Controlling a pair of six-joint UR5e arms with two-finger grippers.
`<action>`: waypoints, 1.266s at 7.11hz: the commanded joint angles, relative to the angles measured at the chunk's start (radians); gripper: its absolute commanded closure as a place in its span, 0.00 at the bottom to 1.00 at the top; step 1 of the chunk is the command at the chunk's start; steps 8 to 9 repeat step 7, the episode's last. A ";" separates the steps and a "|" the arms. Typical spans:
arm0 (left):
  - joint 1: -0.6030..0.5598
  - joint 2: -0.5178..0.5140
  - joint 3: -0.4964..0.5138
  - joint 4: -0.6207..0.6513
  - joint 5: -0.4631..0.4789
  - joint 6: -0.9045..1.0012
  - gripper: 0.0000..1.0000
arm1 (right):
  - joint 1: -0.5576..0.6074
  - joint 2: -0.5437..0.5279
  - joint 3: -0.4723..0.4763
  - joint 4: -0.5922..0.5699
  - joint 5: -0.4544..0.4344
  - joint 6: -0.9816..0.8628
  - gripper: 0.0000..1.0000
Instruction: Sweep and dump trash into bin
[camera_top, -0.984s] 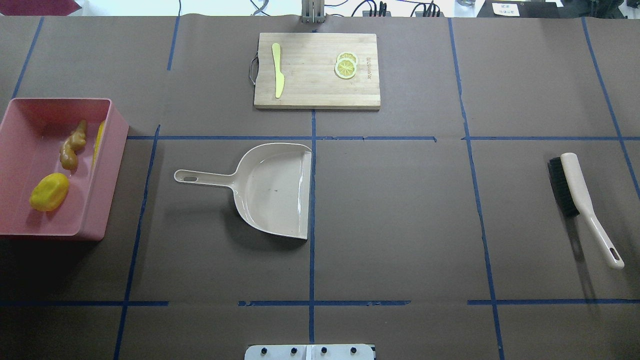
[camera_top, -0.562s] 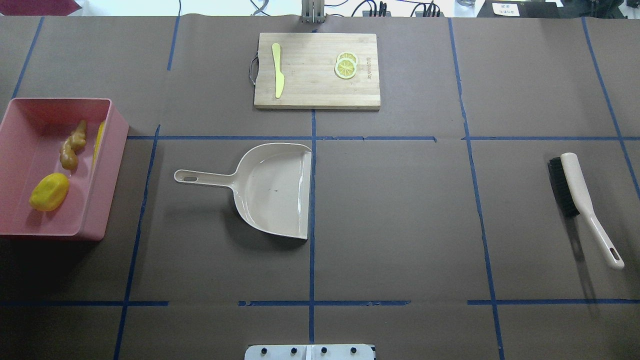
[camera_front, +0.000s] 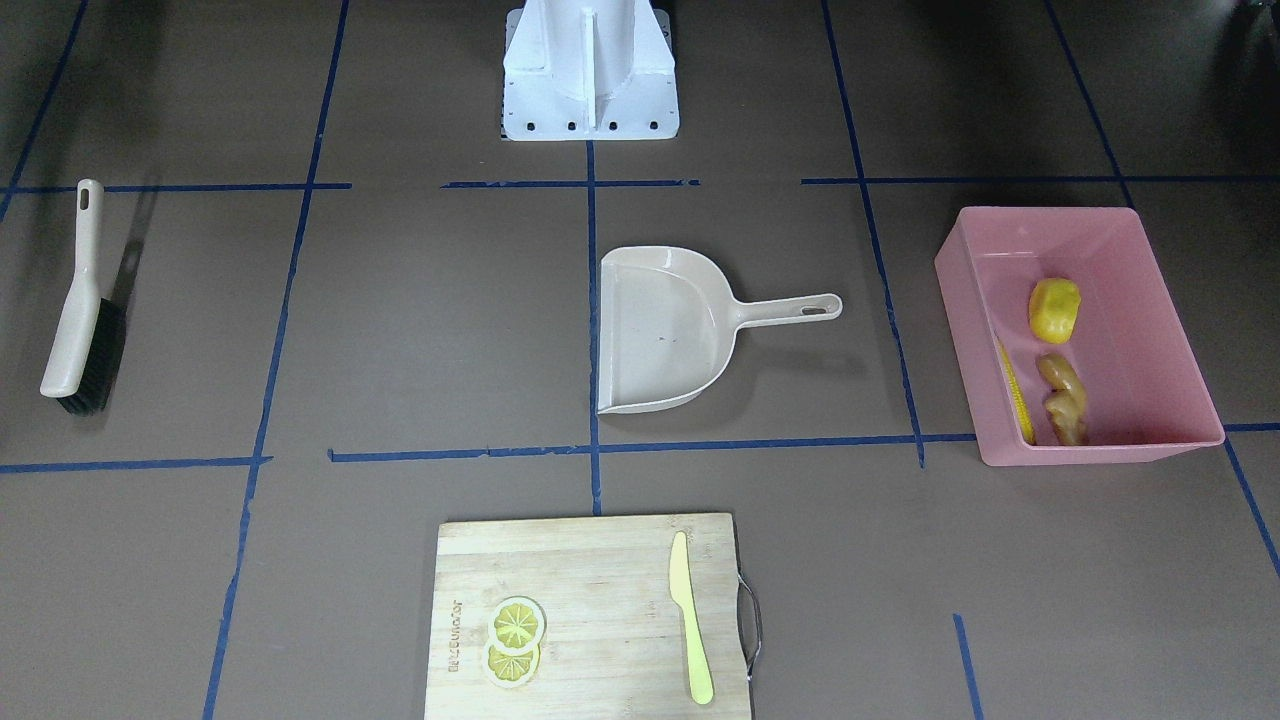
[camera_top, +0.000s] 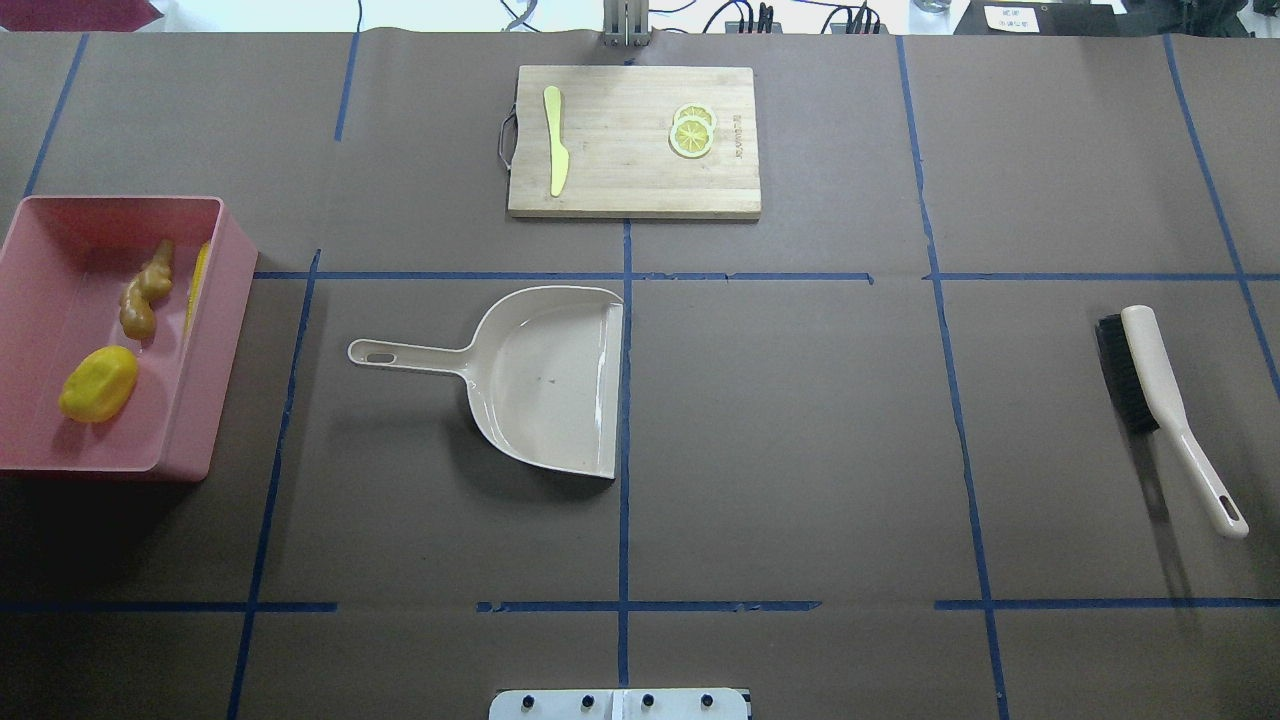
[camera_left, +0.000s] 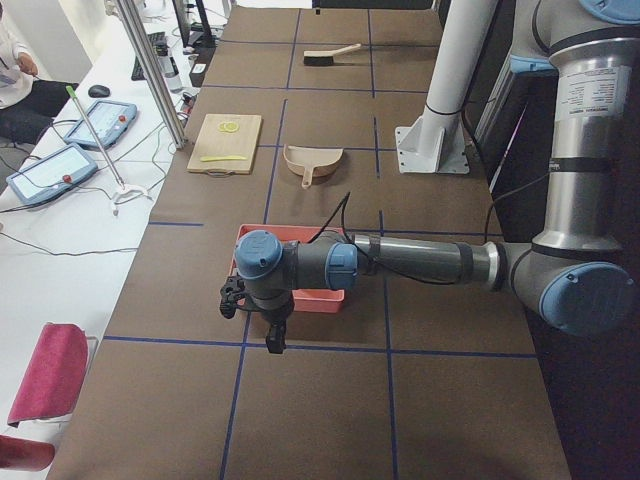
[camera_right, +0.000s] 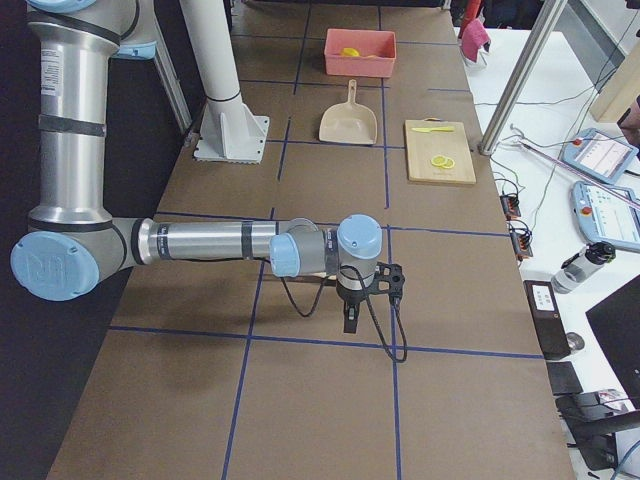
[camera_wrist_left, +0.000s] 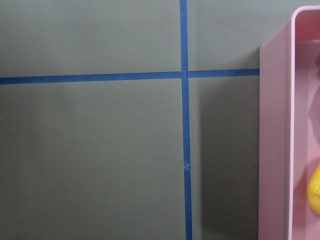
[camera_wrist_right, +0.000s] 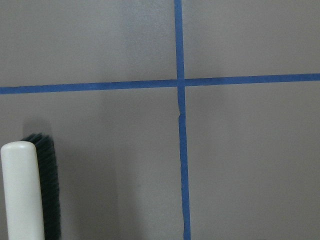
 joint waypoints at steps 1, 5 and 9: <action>0.000 0.001 0.002 -0.002 0.003 0.000 0.00 | -0.001 0.000 -0.003 0.001 -0.001 0.001 0.00; 0.002 -0.015 0.007 -0.003 0.008 0.000 0.00 | -0.004 0.003 -0.013 0.003 -0.004 0.001 0.00; 0.002 -0.022 0.000 -0.003 0.008 0.000 0.00 | -0.002 0.009 -0.015 0.003 -0.003 0.001 0.00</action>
